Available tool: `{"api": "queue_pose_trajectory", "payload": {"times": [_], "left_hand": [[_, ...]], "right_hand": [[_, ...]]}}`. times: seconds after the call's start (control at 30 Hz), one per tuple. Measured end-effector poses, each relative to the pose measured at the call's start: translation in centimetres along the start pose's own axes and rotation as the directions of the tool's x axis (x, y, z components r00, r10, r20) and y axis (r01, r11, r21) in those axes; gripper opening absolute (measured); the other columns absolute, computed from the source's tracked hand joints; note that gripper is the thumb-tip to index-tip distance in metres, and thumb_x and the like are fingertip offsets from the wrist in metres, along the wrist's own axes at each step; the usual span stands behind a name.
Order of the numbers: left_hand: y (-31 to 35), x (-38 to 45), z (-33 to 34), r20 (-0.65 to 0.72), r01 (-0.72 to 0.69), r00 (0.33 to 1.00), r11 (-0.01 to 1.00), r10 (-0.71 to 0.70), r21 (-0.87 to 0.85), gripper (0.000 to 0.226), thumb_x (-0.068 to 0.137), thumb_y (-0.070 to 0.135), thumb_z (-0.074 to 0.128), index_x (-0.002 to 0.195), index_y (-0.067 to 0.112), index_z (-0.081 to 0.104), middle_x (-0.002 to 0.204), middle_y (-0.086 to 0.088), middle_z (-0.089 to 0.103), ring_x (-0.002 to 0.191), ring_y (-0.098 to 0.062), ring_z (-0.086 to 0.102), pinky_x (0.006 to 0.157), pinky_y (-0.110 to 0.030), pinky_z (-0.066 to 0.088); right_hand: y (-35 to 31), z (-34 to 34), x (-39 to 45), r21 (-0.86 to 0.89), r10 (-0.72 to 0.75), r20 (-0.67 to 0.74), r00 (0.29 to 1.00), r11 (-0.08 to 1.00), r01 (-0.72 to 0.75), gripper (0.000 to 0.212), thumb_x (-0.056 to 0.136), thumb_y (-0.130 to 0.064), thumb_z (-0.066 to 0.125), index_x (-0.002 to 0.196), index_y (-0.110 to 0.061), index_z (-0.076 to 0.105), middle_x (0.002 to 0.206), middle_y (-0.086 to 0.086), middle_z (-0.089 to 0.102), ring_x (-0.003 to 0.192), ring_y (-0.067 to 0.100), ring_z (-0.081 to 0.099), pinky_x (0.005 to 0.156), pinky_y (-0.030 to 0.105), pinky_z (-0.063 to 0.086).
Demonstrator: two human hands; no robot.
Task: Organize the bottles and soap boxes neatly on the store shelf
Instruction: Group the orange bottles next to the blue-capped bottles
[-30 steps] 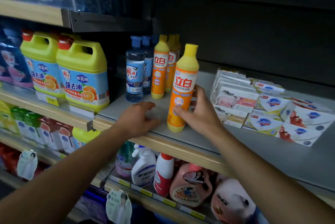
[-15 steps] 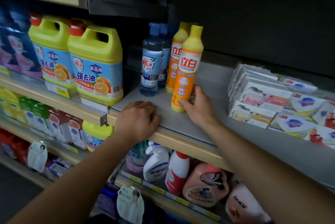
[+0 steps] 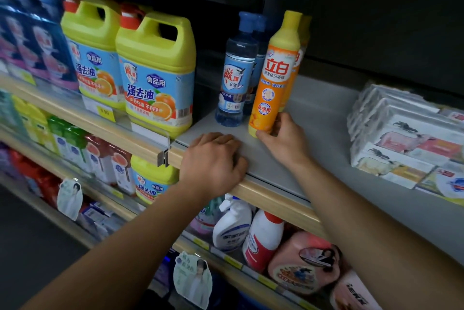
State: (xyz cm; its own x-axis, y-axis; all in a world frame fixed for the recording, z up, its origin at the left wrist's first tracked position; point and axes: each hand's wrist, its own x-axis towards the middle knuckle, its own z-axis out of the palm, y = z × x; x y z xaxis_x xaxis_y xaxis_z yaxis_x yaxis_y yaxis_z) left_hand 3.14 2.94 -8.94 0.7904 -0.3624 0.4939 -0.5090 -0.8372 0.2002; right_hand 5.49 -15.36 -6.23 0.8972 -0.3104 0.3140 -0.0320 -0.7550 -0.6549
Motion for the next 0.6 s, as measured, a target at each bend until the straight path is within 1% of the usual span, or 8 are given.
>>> {"api": "queue_pose_trajectory", "payload": {"times": [0.07, 0.2, 0.3, 0.47, 0.6], "left_hand": [[0.0, 0.1, 0.0, 0.007, 0.002, 1.0, 1.0, -0.002, 0.007, 0.052, 0.084, 0.05, 0.033, 0.11, 0.024, 0.07, 0.118, 0.009, 0.069, 0.115, -0.019, 0.058, 0.095, -0.031, 0.041], [0.1, 0.2, 0.0, 0.002, 0.006, 1.0, 1.0, -0.006, 0.011, 0.057, 0.083, 0.052, 0.029, 0.111, 0.024, 0.07, 0.119, 0.008, 0.068, 0.116, -0.019, 0.057, 0.096, -0.031, 0.041], [0.0, 0.3, 0.1, 0.01, 0.005, 1.0, 1.0, -0.005, 0.005, 0.06, 0.082, 0.054, 0.028, 0.115, 0.025, 0.068, 0.121, 0.008, 0.067, 0.117, -0.02, 0.057, 0.097, -0.032, 0.041], [0.1, 0.3, 0.2, 0.009, 0.013, 1.0, 1.0, -0.013, 0.009, 0.059, 0.081, 0.054, 0.027, 0.114, 0.025, 0.068, 0.123, 0.009, 0.067, 0.117, -0.02, 0.056, 0.098, -0.032, 0.04], [0.0, 0.4, 0.2, 0.026, 0.01, 1.0, 1.0, -0.011, 0.011, 0.062, 0.08, 0.055, 0.024, 0.117, 0.026, 0.065, 0.125, 0.009, 0.065, 0.118, -0.019, 0.054, 0.099, -0.031, 0.038]], "right_hand": [[0.0, 0.2, 0.2, -0.062, -0.003, 0.007, 1.0, 0.998, 0.003, 0.05, 0.081, -0.038, 0.075, 0.121, -0.015, 0.056, 0.121, 0.005, 0.067, 0.108, 0.028, 0.063, 0.084, 0.029, 0.044], [-0.4, 0.4, 0.7, -0.118, -0.014, 0.048, 0.999, 0.993, 0.019, 0.046, 0.086, -0.038, 0.071, 0.122, -0.014, 0.055, 0.125, 0.007, 0.065, 0.114, 0.031, 0.06, 0.092, 0.036, 0.046], [-0.6, 0.4, 1.1, -0.133, 0.003, 0.061, 0.998, 0.991, 0.005, 0.046, 0.087, -0.038, 0.07, 0.123, -0.013, 0.056, 0.127, 0.008, 0.064, 0.116, 0.032, 0.059, 0.097, 0.041, 0.048], [-0.8, 0.9, 1.1, -0.15, 0.012, 0.048, 0.999, 0.989, -0.005, 0.048, 0.087, -0.041, 0.068, 0.123, -0.012, 0.055, 0.127, 0.009, 0.064, 0.116, 0.033, 0.059, 0.095, 0.041, 0.047], [-0.8, 1.0, 1.3, -0.139, 0.019, 0.058, 0.998, 0.99, -0.011, 0.049, 0.088, -0.041, 0.067, 0.125, -0.013, 0.053, 0.129, 0.008, 0.063, 0.119, 0.032, 0.057, 0.097, 0.042, 0.047]]}}
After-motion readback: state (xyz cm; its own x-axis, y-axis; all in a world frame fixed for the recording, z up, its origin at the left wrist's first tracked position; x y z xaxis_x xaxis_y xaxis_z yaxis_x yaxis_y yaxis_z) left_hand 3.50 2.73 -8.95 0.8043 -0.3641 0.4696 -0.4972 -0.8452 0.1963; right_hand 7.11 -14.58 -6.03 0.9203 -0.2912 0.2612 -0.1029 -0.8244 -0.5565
